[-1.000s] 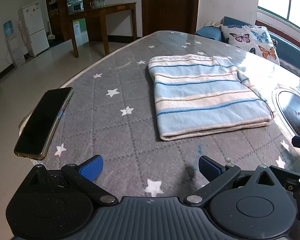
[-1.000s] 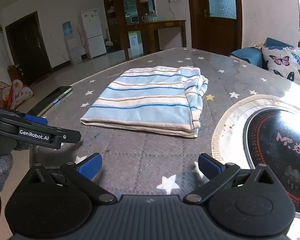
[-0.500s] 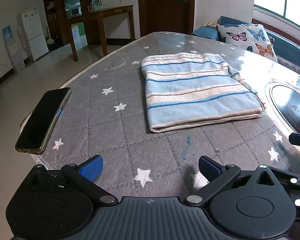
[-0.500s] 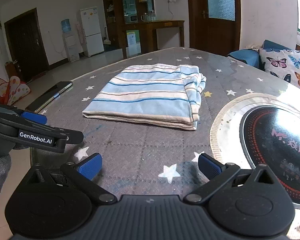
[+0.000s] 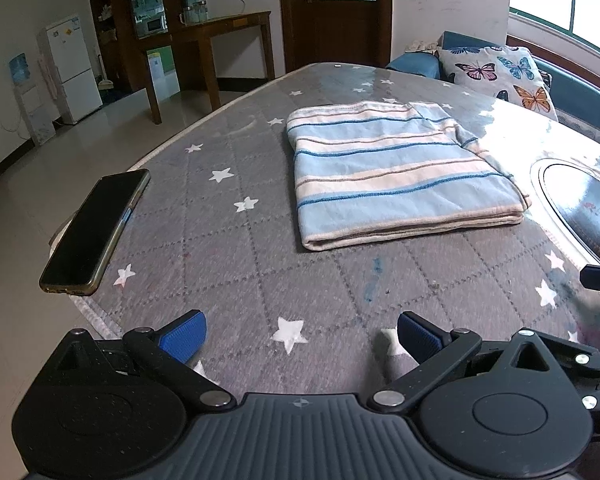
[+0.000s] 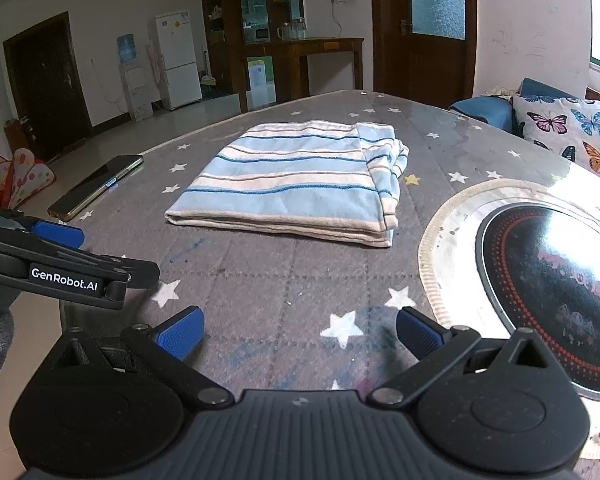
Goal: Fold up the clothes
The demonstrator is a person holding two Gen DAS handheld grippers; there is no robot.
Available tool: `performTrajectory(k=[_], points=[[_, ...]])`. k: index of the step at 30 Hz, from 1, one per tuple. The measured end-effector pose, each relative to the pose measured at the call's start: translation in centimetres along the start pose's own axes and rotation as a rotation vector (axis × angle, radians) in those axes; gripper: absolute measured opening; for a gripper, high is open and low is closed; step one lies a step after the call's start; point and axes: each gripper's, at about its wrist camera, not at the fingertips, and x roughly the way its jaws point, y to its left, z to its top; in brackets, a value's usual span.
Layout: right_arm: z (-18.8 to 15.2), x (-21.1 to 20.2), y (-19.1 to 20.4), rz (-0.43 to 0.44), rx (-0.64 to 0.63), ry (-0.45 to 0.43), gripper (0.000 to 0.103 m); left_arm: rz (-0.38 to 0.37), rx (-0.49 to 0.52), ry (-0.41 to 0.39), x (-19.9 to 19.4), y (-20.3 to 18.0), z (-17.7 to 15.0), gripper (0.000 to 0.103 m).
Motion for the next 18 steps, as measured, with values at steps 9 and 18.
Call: performTrajectory(k=[9,18], points=[[-0.07,-0.05,0.1,-0.003,0.001,0.001,0.103,-0.001,-0.003,-0.006,-0.26,-0.1,-0.2,0.103],[-0.25,0.0,0.15,-0.009,0.004,0.006,0.103,-0.001,-0.003,-0.011,-0.32,-0.24,-0.34,0.103]])
